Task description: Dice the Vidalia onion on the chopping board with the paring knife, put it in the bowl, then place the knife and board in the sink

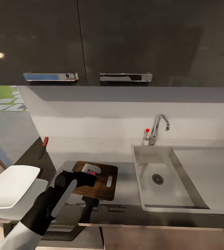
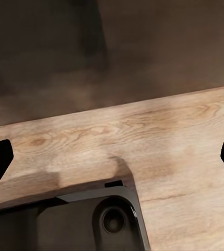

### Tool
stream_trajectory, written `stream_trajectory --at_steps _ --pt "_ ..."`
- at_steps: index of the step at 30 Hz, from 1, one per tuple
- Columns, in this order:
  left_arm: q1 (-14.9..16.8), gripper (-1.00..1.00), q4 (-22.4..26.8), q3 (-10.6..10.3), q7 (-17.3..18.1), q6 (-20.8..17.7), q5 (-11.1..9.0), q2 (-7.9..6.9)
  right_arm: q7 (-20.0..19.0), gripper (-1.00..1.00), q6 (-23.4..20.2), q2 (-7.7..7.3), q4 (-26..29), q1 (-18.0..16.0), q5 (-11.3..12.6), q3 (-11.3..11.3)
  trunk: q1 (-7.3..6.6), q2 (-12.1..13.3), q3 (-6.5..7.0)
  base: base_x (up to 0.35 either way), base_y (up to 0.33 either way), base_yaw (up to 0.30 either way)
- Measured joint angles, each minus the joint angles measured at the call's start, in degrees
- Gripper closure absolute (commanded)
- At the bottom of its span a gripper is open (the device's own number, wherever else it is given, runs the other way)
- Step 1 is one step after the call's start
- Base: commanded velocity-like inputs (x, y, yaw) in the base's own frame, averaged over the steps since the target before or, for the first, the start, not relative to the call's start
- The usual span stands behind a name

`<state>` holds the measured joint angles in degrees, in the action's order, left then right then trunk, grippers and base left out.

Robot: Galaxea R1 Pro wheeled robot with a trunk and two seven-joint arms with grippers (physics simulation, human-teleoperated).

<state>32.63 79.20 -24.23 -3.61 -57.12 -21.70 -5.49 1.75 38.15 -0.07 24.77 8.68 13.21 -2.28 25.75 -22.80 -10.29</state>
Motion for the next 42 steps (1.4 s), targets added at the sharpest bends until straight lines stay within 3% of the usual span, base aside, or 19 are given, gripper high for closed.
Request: stream_trajectory --at_steps 42 --pt "0.02 1.0 0.06 0.0 -0.02 -0.02 -0.07 0.0 0.08 -1.0 0.01 0.0 0.0 0.0 0.01 -0.02 -0.01 -0.03 -0.61 0.017 0.012 0.0"
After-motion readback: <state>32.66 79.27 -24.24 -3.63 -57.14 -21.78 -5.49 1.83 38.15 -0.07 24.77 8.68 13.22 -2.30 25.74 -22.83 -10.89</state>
